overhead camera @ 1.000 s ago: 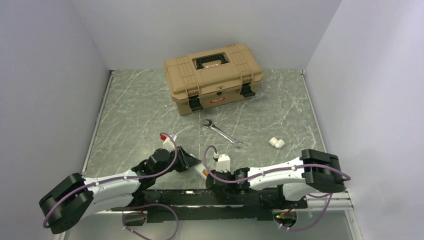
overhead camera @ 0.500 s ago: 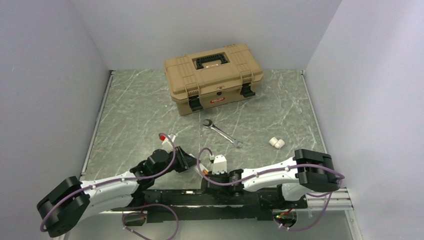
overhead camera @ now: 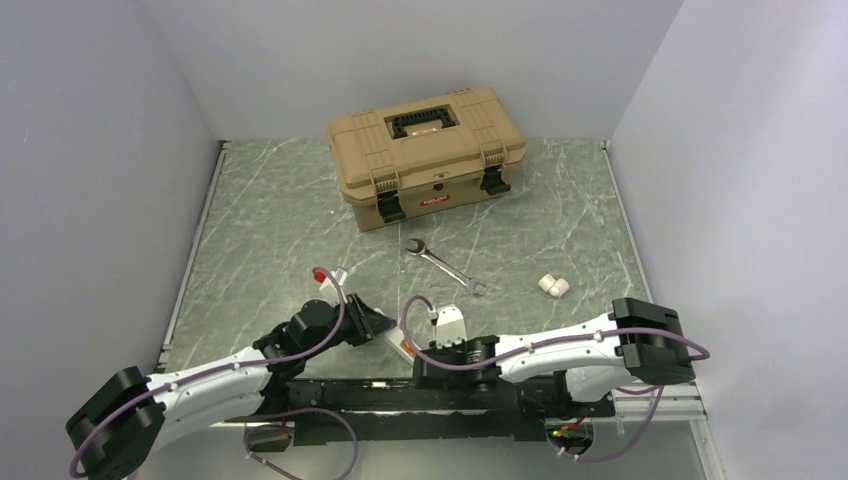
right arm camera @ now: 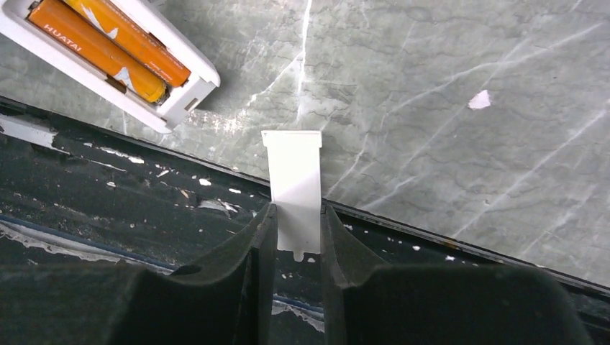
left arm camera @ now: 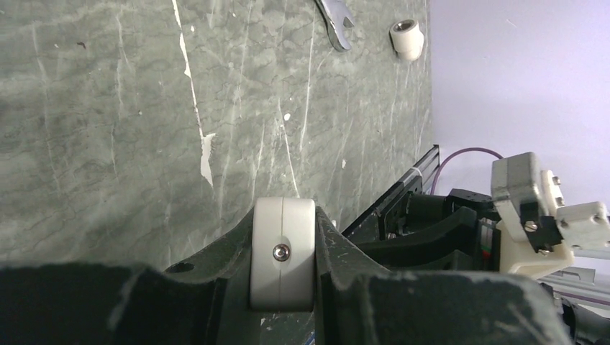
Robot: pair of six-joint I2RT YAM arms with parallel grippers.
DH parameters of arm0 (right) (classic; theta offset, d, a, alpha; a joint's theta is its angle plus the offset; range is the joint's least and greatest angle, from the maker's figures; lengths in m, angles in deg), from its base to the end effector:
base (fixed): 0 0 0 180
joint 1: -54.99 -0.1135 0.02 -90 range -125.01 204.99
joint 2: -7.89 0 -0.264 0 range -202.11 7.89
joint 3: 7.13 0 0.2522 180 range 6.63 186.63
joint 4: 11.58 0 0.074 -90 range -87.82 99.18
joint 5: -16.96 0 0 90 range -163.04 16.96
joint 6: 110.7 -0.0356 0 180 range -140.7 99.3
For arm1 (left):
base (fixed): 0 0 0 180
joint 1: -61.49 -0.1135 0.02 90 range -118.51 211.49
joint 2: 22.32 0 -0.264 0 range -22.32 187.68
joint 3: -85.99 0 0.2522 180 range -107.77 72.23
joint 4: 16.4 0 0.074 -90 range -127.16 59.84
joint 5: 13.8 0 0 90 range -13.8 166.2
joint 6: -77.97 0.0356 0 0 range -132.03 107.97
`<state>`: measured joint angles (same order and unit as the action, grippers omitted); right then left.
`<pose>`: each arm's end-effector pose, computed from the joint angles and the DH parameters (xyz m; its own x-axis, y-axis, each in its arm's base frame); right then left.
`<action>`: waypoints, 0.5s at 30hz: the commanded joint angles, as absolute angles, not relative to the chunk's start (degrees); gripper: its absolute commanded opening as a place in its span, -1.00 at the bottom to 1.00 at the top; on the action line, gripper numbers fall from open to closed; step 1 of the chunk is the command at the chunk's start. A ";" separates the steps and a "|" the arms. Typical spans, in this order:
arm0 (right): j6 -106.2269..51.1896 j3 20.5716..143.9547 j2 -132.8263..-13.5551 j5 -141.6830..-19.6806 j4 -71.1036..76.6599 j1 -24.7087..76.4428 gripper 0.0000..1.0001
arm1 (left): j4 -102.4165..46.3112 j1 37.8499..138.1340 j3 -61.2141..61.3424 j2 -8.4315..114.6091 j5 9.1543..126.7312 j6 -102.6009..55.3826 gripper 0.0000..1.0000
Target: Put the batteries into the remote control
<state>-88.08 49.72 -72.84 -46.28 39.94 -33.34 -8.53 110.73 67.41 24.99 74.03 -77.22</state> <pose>0.0229 0.2342 0.1696 -0.8317 -0.2433 -0.4991 -0.3160 0.9465 0.0651 0.1064 -0.1255 0.1473 -0.8056 -0.4547 -0.3799 0.1163 0.5073 -0.8539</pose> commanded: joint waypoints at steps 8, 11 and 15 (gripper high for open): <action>-79.24 49.96 -60.26 -39.57 34.61 -33.75 -0.93 | -1.28 111.00 67.83 27.83 70.48 -77.02 -1.00; -74.03 47.75 -57.33 -39.47 28.47 -33.68 -0.80 | 3.14 110.98 67.69 31.27 68.25 -76.72 -1.00; -70.09 45.17 -55.93 -39.53 21.59 -33.30 -0.70 | 9.85 111.01 67.93 35.06 65.86 -76.77 -1.00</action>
